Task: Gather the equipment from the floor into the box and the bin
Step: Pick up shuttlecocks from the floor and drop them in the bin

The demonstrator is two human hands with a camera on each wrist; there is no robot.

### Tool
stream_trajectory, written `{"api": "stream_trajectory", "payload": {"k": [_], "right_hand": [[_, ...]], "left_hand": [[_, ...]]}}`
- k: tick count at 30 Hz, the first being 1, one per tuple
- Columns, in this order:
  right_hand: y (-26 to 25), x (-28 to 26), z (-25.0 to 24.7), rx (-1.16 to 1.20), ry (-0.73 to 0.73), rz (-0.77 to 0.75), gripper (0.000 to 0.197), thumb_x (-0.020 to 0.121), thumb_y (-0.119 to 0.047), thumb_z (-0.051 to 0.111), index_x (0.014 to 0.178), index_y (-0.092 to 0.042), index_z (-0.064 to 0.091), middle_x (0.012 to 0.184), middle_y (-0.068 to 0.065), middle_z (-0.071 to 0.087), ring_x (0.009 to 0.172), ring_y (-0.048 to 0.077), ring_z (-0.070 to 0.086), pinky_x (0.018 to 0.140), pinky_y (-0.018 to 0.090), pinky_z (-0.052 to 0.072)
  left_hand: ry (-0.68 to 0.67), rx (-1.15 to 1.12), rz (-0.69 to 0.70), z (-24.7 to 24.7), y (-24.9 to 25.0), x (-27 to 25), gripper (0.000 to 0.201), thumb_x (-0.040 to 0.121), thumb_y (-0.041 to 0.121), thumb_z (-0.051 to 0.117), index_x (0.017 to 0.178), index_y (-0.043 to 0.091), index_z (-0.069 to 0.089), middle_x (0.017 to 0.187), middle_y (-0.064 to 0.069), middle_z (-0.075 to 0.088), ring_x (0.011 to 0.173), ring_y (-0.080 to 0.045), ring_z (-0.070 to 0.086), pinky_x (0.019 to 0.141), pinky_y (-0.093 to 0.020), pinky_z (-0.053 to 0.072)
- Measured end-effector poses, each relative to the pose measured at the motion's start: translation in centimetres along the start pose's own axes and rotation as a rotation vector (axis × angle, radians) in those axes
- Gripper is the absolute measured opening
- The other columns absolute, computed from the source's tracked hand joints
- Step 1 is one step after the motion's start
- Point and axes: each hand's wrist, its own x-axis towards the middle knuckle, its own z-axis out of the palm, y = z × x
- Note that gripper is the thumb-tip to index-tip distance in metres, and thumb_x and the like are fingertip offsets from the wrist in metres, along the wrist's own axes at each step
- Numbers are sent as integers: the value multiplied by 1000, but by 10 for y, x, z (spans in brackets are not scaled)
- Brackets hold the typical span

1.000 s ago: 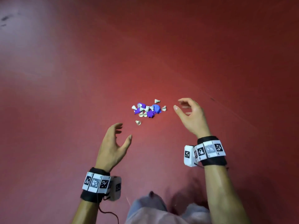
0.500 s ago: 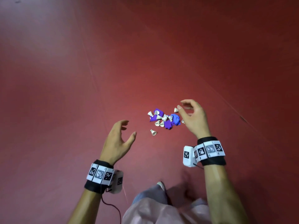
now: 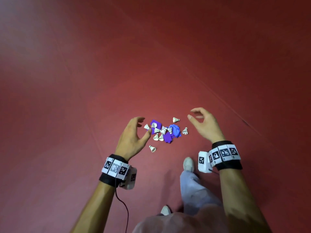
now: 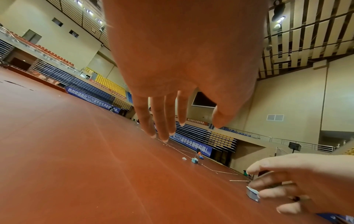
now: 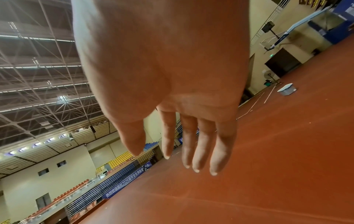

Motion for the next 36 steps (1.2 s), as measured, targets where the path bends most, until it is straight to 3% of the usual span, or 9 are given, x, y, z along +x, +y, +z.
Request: {"api": "stream_trajectory", "payload": {"k": [5, 10, 16, 18, 21, 24, 26, 31, 36], "right_hand": [[33, 113, -10, 10, -81, 120, 26, 94, -35, 72, 117, -25, 62, 118, -2, 65, 105, 17, 64, 95, 33, 50], [91, 214, 4, -44, -181, 272, 31, 95, -35, 70, 120, -19, 63, 113, 5, 66, 104, 21, 64, 95, 32, 49], [195, 278, 58, -169, -355, 471, 33, 96, -33, 70, 123, -17, 62, 110, 6, 68, 97, 20, 61, 84, 24, 40], [239, 284, 81, -227, -433, 522, 33, 94, -34, 71, 122, -19, 62, 110, 2, 67, 101, 21, 63, 87, 25, 45], [317, 290, 120, -303, -515, 588, 40, 91, -33, 74, 125, -17, 61, 120, 4, 70, 103, 21, 65, 91, 27, 48], [388, 297, 154, -396, -606, 650, 33, 92, -28, 75, 118, -11, 64, 117, 8, 70, 95, 17, 59, 82, 23, 42], [435, 308, 177, -455, -669, 661, 28, 93, -30, 73, 115, -14, 64, 112, 5, 68, 94, 19, 60, 79, 23, 42], [553, 350, 242, -518, -686, 605, 44, 94, -30, 71, 133, -13, 58, 131, 7, 65, 120, 26, 62, 97, 25, 44], [659, 382, 297, -552, -686, 555, 63, 91, -29, 72, 147, -16, 45, 141, 12, 61, 126, 31, 61, 104, 33, 47]], "left_hand": [[-15, 56, -13, 23, -5, 106, 51, 93, 46, 67, 136, 25, 50, 130, 11, 58, 107, -4, 60, 92, -34, 55], [-127, 193, -37, 48, -21, 227, 58, 91, 56, 59, 136, 19, 50, 128, 1, 60, 107, -14, 62, 89, -35, 54], [-353, 319, -205, 126, -108, 323, 51, 95, 47, 60, 132, 15, 51, 127, -7, 62, 109, -27, 64, 89, -43, 55], [-509, 453, -271, 173, -153, 324, 54, 96, 47, 58, 137, 13, 48, 131, -11, 59, 114, -34, 63, 93, -44, 52], [-783, 677, -279, 244, -221, 297, 63, 97, 47, 59, 146, 11, 42, 138, -12, 55, 122, -35, 59, 97, -43, 48], [-916, 748, -313, 312, -285, 268, 62, 97, 46, 59, 147, 13, 42, 138, -10, 56, 125, -33, 59, 99, -42, 48], [-934, 718, -368, 353, -322, 259, 59, 98, 44, 58, 147, 17, 42, 139, -9, 57, 126, -33, 59, 100, -41, 47], [-914, 534, -474, 445, -420, 238, 49, 97, 35, 56, 145, 38, 49, 138, -4, 61, 127, -29, 60, 100, -37, 48], [-899, 460, -593, 523, -535, 217, 50, 91, 46, 57, 140, 42, 52, 131, -3, 66, 118, -30, 66, 97, -36, 53]]}}
